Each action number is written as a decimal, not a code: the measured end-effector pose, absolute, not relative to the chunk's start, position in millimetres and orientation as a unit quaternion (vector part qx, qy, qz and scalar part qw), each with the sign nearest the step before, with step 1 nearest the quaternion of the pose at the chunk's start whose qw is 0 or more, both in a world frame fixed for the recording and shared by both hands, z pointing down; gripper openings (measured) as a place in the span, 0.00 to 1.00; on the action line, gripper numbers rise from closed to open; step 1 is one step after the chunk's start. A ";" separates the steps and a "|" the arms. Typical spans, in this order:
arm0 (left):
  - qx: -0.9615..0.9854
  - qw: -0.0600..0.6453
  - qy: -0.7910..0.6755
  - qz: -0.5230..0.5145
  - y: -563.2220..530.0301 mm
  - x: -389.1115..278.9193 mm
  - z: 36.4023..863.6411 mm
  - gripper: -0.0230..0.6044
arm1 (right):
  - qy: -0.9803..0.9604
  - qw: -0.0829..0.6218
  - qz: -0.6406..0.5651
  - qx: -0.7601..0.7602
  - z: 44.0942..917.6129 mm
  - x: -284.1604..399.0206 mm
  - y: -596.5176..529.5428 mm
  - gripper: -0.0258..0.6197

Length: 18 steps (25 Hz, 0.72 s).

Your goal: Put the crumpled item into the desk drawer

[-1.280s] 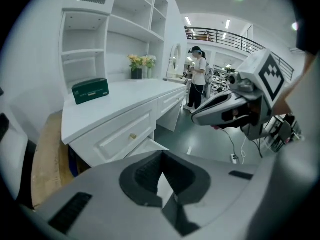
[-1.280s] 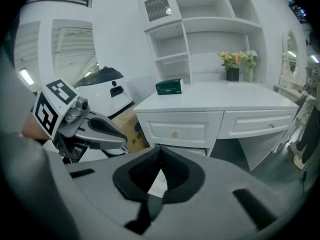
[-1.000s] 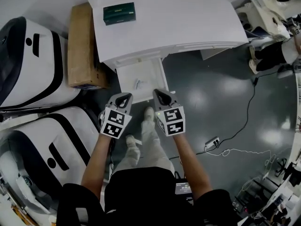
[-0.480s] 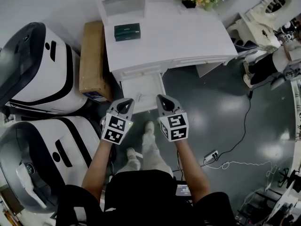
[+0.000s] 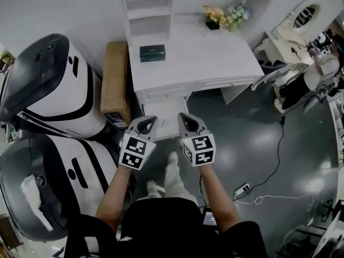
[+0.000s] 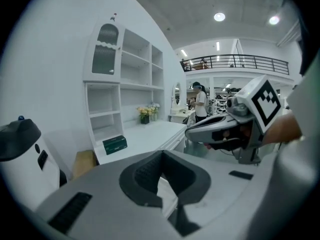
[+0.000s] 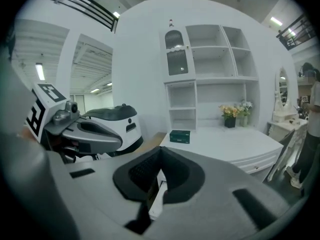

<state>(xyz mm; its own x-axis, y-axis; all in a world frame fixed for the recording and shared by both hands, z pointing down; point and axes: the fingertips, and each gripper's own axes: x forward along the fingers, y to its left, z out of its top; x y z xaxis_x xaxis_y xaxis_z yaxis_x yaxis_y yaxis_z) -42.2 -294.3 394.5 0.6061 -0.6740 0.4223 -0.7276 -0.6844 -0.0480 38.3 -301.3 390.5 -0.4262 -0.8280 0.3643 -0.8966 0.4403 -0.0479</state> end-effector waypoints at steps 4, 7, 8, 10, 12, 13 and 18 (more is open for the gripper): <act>0.894 0.051 -0.400 0.194 -278.0 -54.7 367.3 0.05 | -0.840 0.127 0.094 0.519 358.0 26.1 -288.0 0.03; 0.897 0.039 -0.404 0.179 -263.3 -64.0 344.2 0.05 | -0.841 0.119 0.077 0.522 336.6 15.9 -274.0 0.03; 0.897 0.034 -0.405 0.173 -257.9 -67.4 337.1 0.05 | -0.841 0.116 0.072 0.523 330.4 12.0 -268.7 0.03; 0.898 0.022 -0.407 0.163 -249.1 -73.6 323.6 0.05 | -0.841 0.109 0.061 0.526 317.8 5.0 -259.7 0.03; 0.900 0.013 -0.409 0.153 -241.4 -79.1 311.4 0.05 | -0.840 0.103 0.049 0.531 306.7 -1.1 -251.2 0.03; 0.900 0.010 -0.409 0.148 -237.5 -81.9 305.9 0.05 | -0.839 0.102 0.045 0.533 302.1 -4.1 -246.5 0.03; 0.902 -0.005 -0.412 0.128 -218.0 -95.2 281.6 0.05 | -0.837 0.090 0.029 0.539 282.6 -15.4 -222.1 0.03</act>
<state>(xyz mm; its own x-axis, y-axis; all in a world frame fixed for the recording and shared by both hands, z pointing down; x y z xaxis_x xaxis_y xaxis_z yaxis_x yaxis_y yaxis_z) -95.2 -218.0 281.6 0.6279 -0.7444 0.2271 -0.7418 -0.6607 -0.1147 -15.4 -222.1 282.6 -0.4032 -0.8967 0.1829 -0.9073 0.4178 0.0482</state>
